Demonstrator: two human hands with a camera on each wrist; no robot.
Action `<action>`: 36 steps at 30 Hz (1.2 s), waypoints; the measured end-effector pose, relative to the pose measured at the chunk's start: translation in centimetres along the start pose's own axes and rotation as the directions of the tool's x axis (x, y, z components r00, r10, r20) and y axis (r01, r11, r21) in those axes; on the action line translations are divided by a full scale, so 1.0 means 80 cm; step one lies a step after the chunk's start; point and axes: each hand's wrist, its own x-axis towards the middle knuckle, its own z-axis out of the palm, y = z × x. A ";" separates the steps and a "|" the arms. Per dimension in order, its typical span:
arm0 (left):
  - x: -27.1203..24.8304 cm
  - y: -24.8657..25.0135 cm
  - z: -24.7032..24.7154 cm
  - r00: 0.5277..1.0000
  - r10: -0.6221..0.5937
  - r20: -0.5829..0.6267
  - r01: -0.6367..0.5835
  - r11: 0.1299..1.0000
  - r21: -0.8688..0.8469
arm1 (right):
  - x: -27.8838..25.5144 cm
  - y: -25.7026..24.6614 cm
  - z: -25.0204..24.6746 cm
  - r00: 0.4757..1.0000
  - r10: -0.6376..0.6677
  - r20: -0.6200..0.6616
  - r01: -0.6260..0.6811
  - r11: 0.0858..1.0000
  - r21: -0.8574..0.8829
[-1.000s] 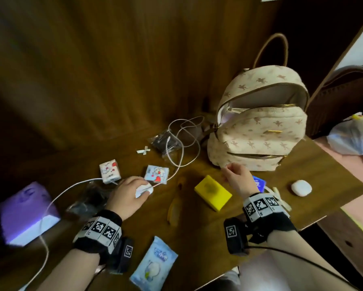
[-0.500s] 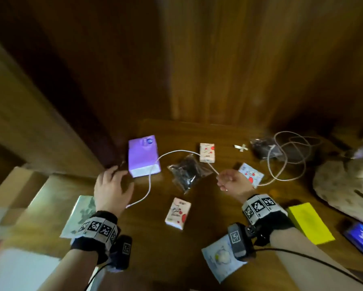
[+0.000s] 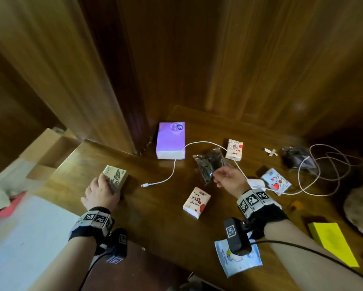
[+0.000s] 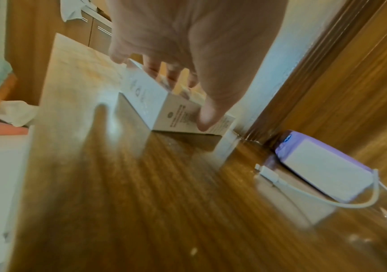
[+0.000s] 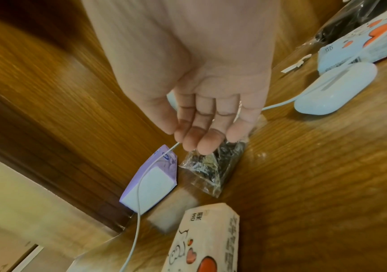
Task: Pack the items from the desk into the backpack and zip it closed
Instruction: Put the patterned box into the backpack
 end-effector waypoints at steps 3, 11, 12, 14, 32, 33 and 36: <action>0.000 0.002 -0.003 1.000 0.019 0.011 -0.019 0.999 -0.036 | -0.004 0.000 -0.003 1.000 -0.006 -0.011 0.006 1.000 -0.015; -0.023 0.067 -0.039 0.877 0.468 -0.111 -0.481 0.846 -0.230 | -0.015 0.003 -0.026 1.000 -0.019 -0.012 0.020 1.000 0.018; -0.031 0.082 -0.044 0.848 0.515 -0.125 -0.530 0.813 -0.240 | -0.017 0.002 -0.030 0.999 -0.029 -0.012 0.030 0.999 0.026; -0.050 0.114 -0.053 0.774 0.610 -0.169 -0.632 0.735 -0.246 | -0.021 -0.004 -0.037 0.998 -0.060 -0.031 0.061 0.997 0.056; -0.242 0.432 -0.040 0.079 0.977 -0.200 -0.926 -0.002 -0.377 | -0.160 0.019 -0.265 0.832 -0.210 -0.513 0.299 0.949 0.096; -0.255 0.448 -0.037 0.038 0.978 -0.207 -0.920 -0.046 -0.389 | -0.173 0.026 -0.279 0.808 -0.200 -0.554 0.308 0.945 0.107; -0.295 0.495 -0.030 -0.093 0.975 -0.202 -0.879 -0.176 -0.444 | -0.210 0.048 -0.320 0.723 -0.178 -0.668 0.320 0.943 0.096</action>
